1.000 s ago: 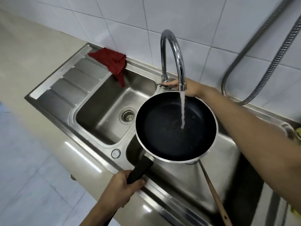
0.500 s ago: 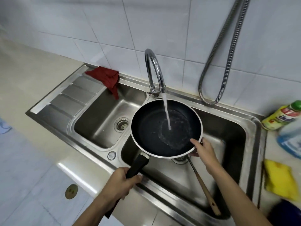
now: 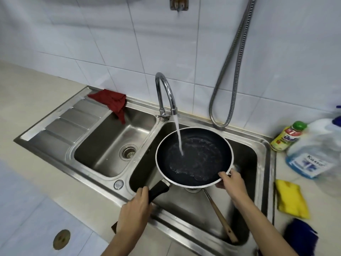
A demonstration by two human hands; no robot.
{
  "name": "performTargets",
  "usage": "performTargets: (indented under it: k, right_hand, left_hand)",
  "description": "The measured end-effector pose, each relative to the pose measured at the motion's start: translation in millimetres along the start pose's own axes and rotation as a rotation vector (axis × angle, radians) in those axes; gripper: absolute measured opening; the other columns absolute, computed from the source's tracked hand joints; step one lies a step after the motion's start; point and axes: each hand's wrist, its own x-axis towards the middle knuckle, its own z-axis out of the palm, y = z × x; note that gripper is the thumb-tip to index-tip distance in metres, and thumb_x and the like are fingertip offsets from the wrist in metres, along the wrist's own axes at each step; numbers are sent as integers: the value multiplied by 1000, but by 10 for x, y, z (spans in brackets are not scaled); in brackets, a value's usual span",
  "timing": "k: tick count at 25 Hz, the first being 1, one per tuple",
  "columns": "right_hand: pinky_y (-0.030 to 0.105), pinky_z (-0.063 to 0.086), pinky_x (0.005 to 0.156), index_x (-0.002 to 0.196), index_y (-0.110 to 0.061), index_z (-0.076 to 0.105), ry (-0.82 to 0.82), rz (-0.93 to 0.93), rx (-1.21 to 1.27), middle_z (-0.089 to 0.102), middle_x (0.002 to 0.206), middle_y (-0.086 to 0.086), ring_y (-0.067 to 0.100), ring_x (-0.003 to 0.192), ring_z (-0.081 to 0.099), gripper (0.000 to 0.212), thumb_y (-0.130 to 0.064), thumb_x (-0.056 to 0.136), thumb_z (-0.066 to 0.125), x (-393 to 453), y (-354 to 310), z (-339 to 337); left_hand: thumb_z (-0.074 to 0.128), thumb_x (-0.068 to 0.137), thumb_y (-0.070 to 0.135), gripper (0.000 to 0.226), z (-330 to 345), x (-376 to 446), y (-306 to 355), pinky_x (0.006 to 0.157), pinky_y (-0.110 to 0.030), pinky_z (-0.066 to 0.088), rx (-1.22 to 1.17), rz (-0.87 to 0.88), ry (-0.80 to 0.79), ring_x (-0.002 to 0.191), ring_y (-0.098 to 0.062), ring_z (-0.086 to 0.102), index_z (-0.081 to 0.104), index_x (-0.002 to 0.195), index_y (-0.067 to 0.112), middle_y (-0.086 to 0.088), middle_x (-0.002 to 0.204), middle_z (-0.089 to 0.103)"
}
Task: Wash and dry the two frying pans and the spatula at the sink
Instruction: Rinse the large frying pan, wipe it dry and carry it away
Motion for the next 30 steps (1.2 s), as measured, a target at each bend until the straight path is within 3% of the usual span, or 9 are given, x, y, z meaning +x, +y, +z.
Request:
performTargets:
  k: [3, 6, 8, 10, 17, 20, 24, 28, 30]
  right_hand:
    - [40, 58, 74, 79, -19, 62, -38, -58, -143, 70, 83, 4, 24, 76, 70, 13, -26, 89, 59, -81, -128, 76]
    - [30, 48, 76, 89, -26, 63, -103, -242, -372, 65, 88, -3, 15, 85, 63, 30, -54, 90, 52, -164, -340, 178]
    - [25, 42, 85, 120, -21, 61, -130, -326, -399, 56, 110, 2, 13, 101, 56, 47, -55, 89, 50, -209, -422, 323]
    - [24, 37, 99, 145, -15, 37, -146, -329, -322, 42, 128, 2, 11, 114, 47, 69, -50, 89, 55, -195, -428, 502]
    - [25, 19, 114, 150, -29, 21, -251, -527, -255, 21, 148, -10, 6, 139, 21, 61, -44, 96, 46, 205, -385, 1067]
    - [38, 8, 119, 153, -30, 7, -260, -436, -388, 4, 160, -9, 13, 147, 5, 78, -71, 88, 24, 557, -307, 1287]
    - [44, 3, 120, 154, -20, 7, -187, -295, -643, 3, 162, 4, 21, 148, 2, 70, -60, 96, 15, 901, -96, 1357]
    - [49, 25, 114, 147, -7, 26, -42, 34, -563, 32, 150, 21, 35, 138, 31, 71, -57, 96, 23, 892, 83, 1223]
    - [50, 17, 117, 150, -11, 22, -29, -14, -607, 23, 155, 17, 33, 143, 22, 72, -59, 96, 23, 603, 122, 1206]
  left_hand:
    - [52, 90, 32, 29, -48, -101, -126, 62, -36, 45, 2, 9, -16, 85, -26, 69, 45, 118, 25, 6, 112, 61]
    - [46, 92, 35, 26, -149, -84, -353, 65, -33, 38, -15, -6, -51, 93, -25, 65, 46, 116, 27, 7, 108, 63]
    - [42, 94, 39, 20, -174, -65, -484, 66, -34, 39, -13, 19, -99, 93, -24, 64, 47, 110, 28, 7, 103, 64]
    - [39, 96, 47, 23, -164, -91, -546, 69, -34, 41, -46, 43, -162, 93, -24, 64, 47, 106, 27, 9, 99, 63]
    - [55, 93, 41, 22, -5, -103, -424, 68, -23, 46, -471, -28, -302, 64, 0, 56, 57, 99, 20, 10, 66, 54]
    - [57, 93, 33, 18, -31, -77, -414, 58, -18, 41, -661, -82, -375, 54, 1, 54, 63, 100, 17, 5, 62, 55]
    - [60, 89, 33, 28, -72, -149, -385, 43, -22, 26, -1151, -234, -550, 44, -14, 35, 64, 106, 11, -5, 60, 46]
    - [55, 96, 28, 34, -70, -51, -344, 34, -16, 25, -1307, -335, -638, 35, -11, 31, 51, 108, -4, -6, 60, 41]
    - [51, 99, 25, 28, -62, 51, -306, 32, -15, 26, -1329, -312, -675, 31, -11, 32, 45, 96, -2, -4, 57, 40]
